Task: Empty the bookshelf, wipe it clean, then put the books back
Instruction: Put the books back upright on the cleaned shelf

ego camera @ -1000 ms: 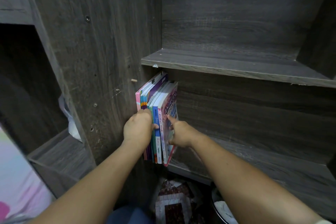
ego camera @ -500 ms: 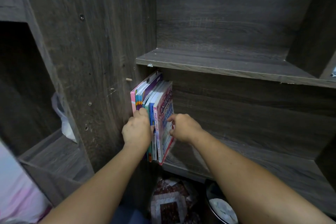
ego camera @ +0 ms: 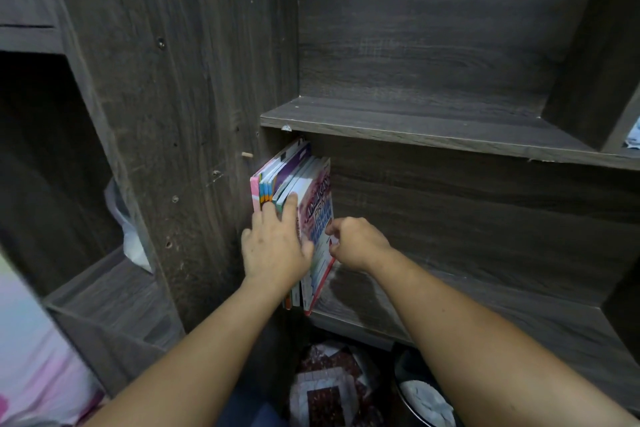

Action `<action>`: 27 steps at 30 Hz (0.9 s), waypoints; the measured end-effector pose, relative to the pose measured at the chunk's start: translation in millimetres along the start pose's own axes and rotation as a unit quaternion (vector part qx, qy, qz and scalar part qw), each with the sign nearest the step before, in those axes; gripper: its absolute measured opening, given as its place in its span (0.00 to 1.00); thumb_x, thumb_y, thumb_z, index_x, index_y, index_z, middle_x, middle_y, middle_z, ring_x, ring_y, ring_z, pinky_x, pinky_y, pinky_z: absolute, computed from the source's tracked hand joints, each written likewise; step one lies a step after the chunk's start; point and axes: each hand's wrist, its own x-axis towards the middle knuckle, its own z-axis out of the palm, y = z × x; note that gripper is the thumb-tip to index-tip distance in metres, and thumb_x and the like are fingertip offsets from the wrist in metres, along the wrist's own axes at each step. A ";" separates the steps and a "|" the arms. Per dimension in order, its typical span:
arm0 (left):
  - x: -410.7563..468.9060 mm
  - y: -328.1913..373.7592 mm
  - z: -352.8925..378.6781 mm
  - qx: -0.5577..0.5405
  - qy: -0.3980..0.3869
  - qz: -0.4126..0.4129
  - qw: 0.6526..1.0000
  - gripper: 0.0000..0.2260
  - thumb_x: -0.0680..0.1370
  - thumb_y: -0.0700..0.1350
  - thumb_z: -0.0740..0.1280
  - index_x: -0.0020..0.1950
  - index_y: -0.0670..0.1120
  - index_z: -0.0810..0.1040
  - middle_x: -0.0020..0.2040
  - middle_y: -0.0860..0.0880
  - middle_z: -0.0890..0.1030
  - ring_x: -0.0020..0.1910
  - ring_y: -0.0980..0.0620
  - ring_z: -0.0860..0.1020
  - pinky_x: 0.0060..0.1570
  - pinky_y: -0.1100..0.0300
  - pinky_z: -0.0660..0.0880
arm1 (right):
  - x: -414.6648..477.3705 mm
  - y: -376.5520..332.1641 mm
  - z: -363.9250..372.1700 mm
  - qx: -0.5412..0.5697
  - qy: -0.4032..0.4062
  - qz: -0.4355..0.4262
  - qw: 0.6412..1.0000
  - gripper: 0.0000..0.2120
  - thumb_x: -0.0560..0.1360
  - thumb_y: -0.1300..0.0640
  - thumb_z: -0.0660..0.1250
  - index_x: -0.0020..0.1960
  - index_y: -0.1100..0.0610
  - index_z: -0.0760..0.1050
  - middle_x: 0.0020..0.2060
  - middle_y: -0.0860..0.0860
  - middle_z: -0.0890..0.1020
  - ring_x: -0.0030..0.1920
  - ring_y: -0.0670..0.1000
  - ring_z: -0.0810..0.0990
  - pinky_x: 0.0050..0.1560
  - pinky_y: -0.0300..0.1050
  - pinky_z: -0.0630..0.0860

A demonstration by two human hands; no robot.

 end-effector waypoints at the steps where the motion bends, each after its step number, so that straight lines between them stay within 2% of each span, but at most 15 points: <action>1: 0.3 -0.4 -0.1 -0.002 0.017 0.005 1.000 0.31 0.74 0.61 0.64 0.74 0.51 0.61 0.58 0.45 0.70 0.57 0.46 0.71 0.48 0.49 0.74 | -0.7 1.2 -0.9 0.002 -0.002 -0.002 1.000 0.20 0.75 0.58 0.68 0.66 0.47 0.74 0.61 0.51 0.79 0.57 0.52 0.79 0.57 0.49 0.78; 3: 1.9 -1.2 0.9 -0.023 0.053 0.024 0.998 0.25 0.76 0.61 0.63 0.68 0.49 0.68 0.55 0.45 0.72 0.54 0.46 0.74 0.45 0.50 0.75 | -1.1 2.4 -1.2 0.008 -0.006 -0.007 1.000 0.20 0.76 0.59 0.67 0.66 0.48 0.74 0.62 0.52 0.78 0.58 0.52 0.79 0.57 0.50 0.78; 5: 3.8 3.2 -2.4 -0.084 0.047 0.034 0.995 0.16 0.78 0.55 0.64 0.61 0.48 0.71 0.52 0.47 0.74 0.50 0.48 0.76 0.42 0.55 0.75 | -1.2 3.9 -1.6 0.017 -0.003 -0.007 1.000 0.19 0.77 0.60 0.66 0.67 0.48 0.74 0.62 0.52 0.78 0.58 0.52 0.79 0.57 0.50 0.78; 7: 6.7 9.0 -7.2 -0.176 0.014 -0.018 0.984 0.09 0.78 0.48 0.65 0.55 0.47 0.69 0.47 0.48 0.76 0.45 0.49 0.78 0.38 0.58 0.73 | -1.1 5.0 -1.9 0.021 -0.002 -0.008 1.000 0.20 0.77 0.60 0.66 0.67 0.48 0.74 0.62 0.52 0.78 0.58 0.52 0.79 0.57 0.49 0.78; 9: 8.4 12.1 -12.1 -0.238 0.000 -0.083 0.968 0.09 0.76 0.45 0.66 0.51 0.47 0.66 0.44 0.48 0.76 0.43 0.46 0.79 0.38 0.55 0.75 | -0.9 6.1 -1.7 0.019 -0.001 -0.009 1.000 0.20 0.76 0.61 0.65 0.67 0.48 0.74 0.63 0.53 0.78 0.59 0.53 0.78 0.58 0.48 0.77; 11: 4.9 13.6 -16.9 -0.229 0.002 -0.106 0.968 0.13 0.73 0.46 0.67 0.51 0.47 0.64 0.44 0.47 0.75 0.42 0.43 0.79 0.41 0.52 0.78 | -0.8 7.4 -2.3 0.022 0.000 -0.011 1.000 0.20 0.76 0.60 0.65 0.67 0.48 0.74 0.63 0.53 0.78 0.59 0.53 0.78 0.59 0.48 0.77; 13: 0.1 17.9 -22.9 -0.178 0.013 -0.102 0.979 0.17 0.72 0.49 0.68 0.52 0.48 0.63 0.47 0.48 0.75 0.43 0.44 0.79 0.42 0.50 0.79 | -0.9 9.7 -2.6 0.031 0.004 -0.009 0.999 0.20 0.76 0.60 0.65 0.67 0.48 0.74 0.61 0.54 0.79 0.57 0.53 0.79 0.57 0.47 0.77; 15: 1.1 24.3 -28.6 -0.119 0.028 -0.065 0.990 0.19 0.71 0.49 0.69 0.56 0.47 0.63 0.51 0.47 0.74 0.47 0.46 0.77 0.42 0.51 0.78 | -0.3 11.5 -1.6 0.042 0.005 -0.008 0.999 0.20 0.77 0.60 0.65 0.67 0.48 0.74 0.61 0.53 0.79 0.56 0.53 0.79 0.56 0.47 0.78; 18: 10.9 30.6 -29.3 -0.051 -0.019 -0.002 0.999 0.22 0.74 0.46 0.70 0.62 0.48 0.63 0.55 0.45 0.74 0.48 0.45 0.78 0.41 0.55 0.77 | -0.8 9.7 1.1 0.063 0.005 -0.006 0.998 0.22 0.76 0.62 0.65 0.68 0.47 0.72 0.62 0.53 0.78 0.55 0.53 0.79 0.53 0.46 0.78; 20: 16.5 28.1 -27.9 -0.014 -0.080 0.005 0.997 0.22 0.77 0.44 0.66 0.68 0.49 0.61 0.51 0.44 0.77 0.46 0.43 0.79 0.41 0.52 0.79 | -1.8 5.3 2.4 0.067 0.017 -0.018 0.997 0.25 0.75 0.64 0.64 0.70 0.48 0.70 0.62 0.55 0.76 0.57 0.54 0.78 0.55 0.45 0.77; 23: 17.2 16.3 -30.8 0.032 -0.127 0.016 0.991 0.30 0.80 0.41 0.62 0.78 0.52 0.52 0.49 0.44 0.78 0.46 0.44 0.79 0.40 0.52 0.78 | -5.3 -1.0 3.7 0.085 0.040 -0.044 0.995 0.28 0.75 0.63 0.64 0.73 0.50 0.65 0.65 0.56 0.73 0.63 0.56 0.74 0.62 0.48 0.73; 25: 15.0 7.5 -44.0 0.038 -0.135 0.023 0.990 0.30 0.80 0.42 0.62 0.78 0.54 0.53 0.49 0.44 0.77 0.47 0.44 0.79 0.41 0.52 0.78 | -7.7 -4.4 2.5 0.113 0.051 -0.053 0.991 0.31 0.76 0.62 0.64 0.76 0.51 0.60 0.67 0.58 0.70 0.66 0.57 0.72 0.64 0.50 0.71; 27: 11.5 -0.8 -62.5 0.045 -0.142 0.028 0.988 0.29 0.78 0.42 0.63 0.77 0.56 0.57 0.54 0.43 0.78 0.50 0.43 0.79 0.45 0.52 0.77 | -10.3 -10.0 0.5 0.144 0.056 -0.053 0.987 0.33 0.76 0.62 0.64 0.77 0.50 0.56 0.70 0.57 0.67 0.67 0.58 0.70 0.66 0.52 0.70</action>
